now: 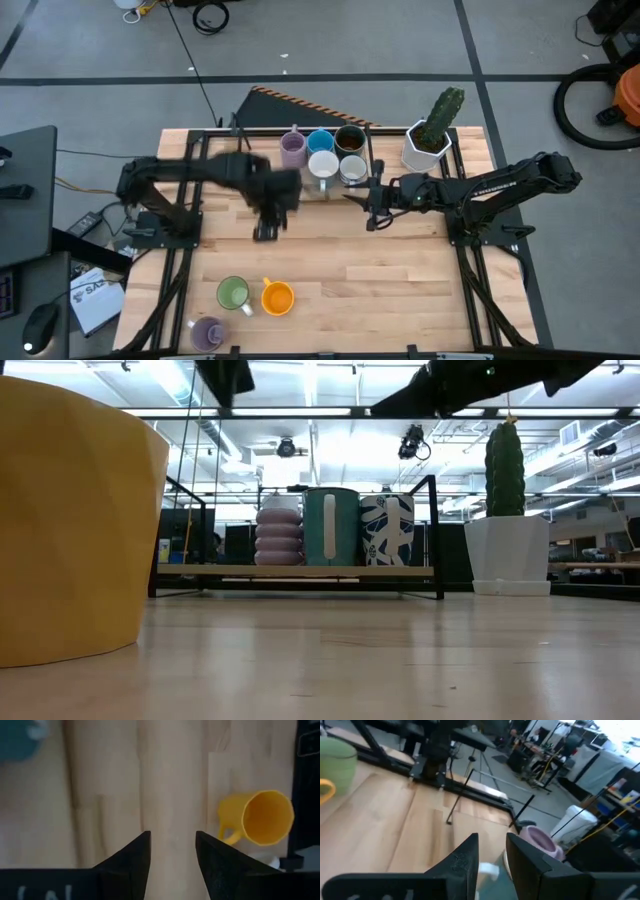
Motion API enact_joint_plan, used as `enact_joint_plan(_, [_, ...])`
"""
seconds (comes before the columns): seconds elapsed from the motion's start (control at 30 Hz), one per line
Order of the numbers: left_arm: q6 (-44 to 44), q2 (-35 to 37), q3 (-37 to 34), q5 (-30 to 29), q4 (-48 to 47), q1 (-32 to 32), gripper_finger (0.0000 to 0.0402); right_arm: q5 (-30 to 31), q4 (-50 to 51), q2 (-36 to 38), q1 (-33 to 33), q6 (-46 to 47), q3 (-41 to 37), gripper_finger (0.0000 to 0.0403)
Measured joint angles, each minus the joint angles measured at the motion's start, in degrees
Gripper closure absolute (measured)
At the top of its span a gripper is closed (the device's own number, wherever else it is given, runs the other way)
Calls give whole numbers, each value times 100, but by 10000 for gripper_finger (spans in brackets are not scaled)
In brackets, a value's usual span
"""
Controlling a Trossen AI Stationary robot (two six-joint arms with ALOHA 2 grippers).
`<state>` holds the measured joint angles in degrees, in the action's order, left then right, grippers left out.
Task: Place coffee mugs
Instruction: Put the yellow mug on the shelf
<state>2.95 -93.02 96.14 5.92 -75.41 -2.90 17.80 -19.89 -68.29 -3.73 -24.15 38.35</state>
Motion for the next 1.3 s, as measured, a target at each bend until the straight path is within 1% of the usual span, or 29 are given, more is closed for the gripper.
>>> enact_joint_plan(0.1, [689,-19,-386,-349,107,-590,240,59,-202,2,0,-121,0,298])
enact_joint_plan(0.2, [1461,-19,-823,-261,340,-1059,240,57,-267,2,0,-210,0,298])
enact_joint_plan(0.33, [2085,-21,-1256,-224,933,-1631,240,57,-399,2,17,-261,0,298])
enact_joint_plan(0.47, [2789,-21,-1646,-255,1824,-2009,240,21,-500,2,15,-255,0,298])
enact_joint_plan(0.57, [3332,-21,-1859,-263,2094,-2123,240,-108,-506,2,15,-256,0,298])
enact_joint_plan(0.63, [3396,-27,-1890,-113,2101,-2182,240,-123,-534,2,15,-259,0,298])
enact_joint_plan(0.7, [3259,-27,-1890,49,2172,-2258,240,-129,-537,2,15,-261,0,298])
enact_joint_plan(0.8, [3093,-26,-1890,108,2382,-2348,240,-135,-533,2,22,-221,0,298])
enact_joint_plan(0.9, [2872,-50,-1890,206,2630,-2421,240,-137,-391,2,22,114,0,298])
enact_joint_plan(1.0, [2818,-84,-1890,202,3000,-2439,240,-129,-29,2,20,686,0,298])
enact_joint_plan(1.07, [2993,-100,-1884,198,3333,-2431,240,-67,272,2,-23,1138,0,298])
enact_joint_plan(1.17, [3414,-152,-1884,163,3519,-2477,240,218,683,2,-188,1771,0,298])
enact_joint_plan(1.3, [4176,-357,-1886,122,3638,-2713,240,612,970,2,-628,2191,0,298])
